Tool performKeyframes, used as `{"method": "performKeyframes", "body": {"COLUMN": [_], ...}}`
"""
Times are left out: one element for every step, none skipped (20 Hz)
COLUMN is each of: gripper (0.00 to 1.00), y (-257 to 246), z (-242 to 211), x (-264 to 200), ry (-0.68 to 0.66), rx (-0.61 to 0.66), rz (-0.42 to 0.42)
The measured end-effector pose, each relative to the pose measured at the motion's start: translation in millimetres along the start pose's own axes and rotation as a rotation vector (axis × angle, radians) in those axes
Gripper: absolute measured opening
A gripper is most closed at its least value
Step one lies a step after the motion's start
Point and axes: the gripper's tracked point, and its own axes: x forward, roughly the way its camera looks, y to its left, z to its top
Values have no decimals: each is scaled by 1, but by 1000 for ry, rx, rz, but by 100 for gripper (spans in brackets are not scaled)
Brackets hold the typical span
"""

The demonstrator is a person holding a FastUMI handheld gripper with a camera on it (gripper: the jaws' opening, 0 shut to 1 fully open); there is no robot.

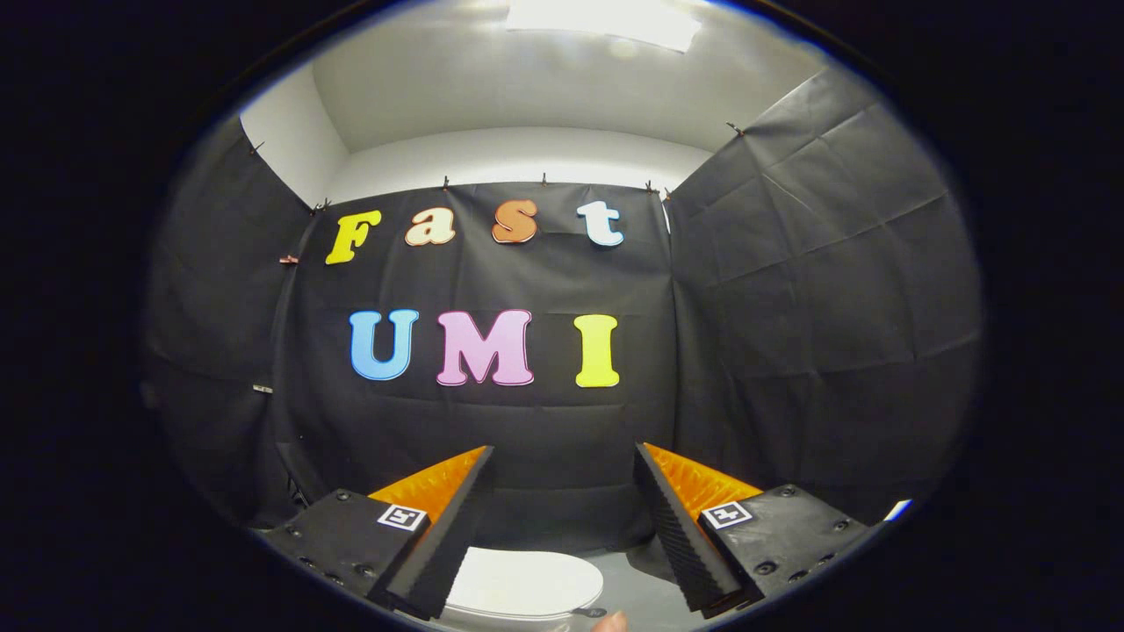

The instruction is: Open the toilet lid.

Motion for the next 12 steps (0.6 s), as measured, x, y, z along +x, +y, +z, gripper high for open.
{"method": "performKeyframes", "body": {"gripper": [98,98,98,98,98,98,98,98,98,98,98,98], "y": [-3,-6,-8,-10,-13,-14,-13,-9,-2,-1,-10,-15], "z": [-10,-20,-29,-39,-46,-52,-62,-75,-89,-102,-117,-136], "x": [6,12,16,21,24,28,30,33,35,38,45,50], "ry": [-3,0,0,3,-3,-12,-14,-4,-1,-1,11,32], "rx": [-8,-24,-43,-65,-83,-92,-95,-92,-87,-94,-120,-154], "rz": [-5,-16,-23,-35,-42,-44,-36,-13,26,39,31,29]}}
